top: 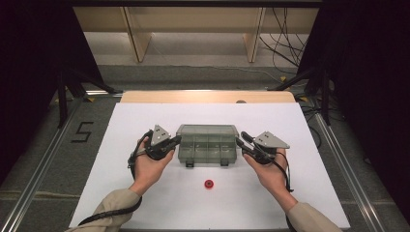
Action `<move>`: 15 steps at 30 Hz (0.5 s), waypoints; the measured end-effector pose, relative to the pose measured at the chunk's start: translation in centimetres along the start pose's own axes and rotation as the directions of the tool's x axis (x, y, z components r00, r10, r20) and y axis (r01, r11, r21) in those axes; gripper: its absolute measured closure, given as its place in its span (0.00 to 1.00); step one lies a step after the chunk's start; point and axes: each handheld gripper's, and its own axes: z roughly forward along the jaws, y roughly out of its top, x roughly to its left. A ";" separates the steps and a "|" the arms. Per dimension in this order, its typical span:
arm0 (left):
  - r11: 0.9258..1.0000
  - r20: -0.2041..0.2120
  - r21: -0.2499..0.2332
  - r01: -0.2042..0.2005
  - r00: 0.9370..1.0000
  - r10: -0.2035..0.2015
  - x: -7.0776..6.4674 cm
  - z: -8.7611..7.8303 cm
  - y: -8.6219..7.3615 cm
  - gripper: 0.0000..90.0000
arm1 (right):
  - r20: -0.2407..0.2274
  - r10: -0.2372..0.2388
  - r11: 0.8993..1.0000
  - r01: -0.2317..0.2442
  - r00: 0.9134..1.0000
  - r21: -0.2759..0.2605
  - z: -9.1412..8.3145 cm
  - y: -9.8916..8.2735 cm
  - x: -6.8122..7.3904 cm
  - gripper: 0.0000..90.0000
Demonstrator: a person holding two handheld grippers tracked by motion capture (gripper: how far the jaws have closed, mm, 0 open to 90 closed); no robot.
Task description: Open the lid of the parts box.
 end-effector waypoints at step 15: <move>0.981 -0.134 -0.034 -0.192 0.973 0.186 0.1 0.8 0.4 0.79 | 0.053 -0.064 0.997 0.065 0.997 -0.031 0.9 0.4 0.4 0.77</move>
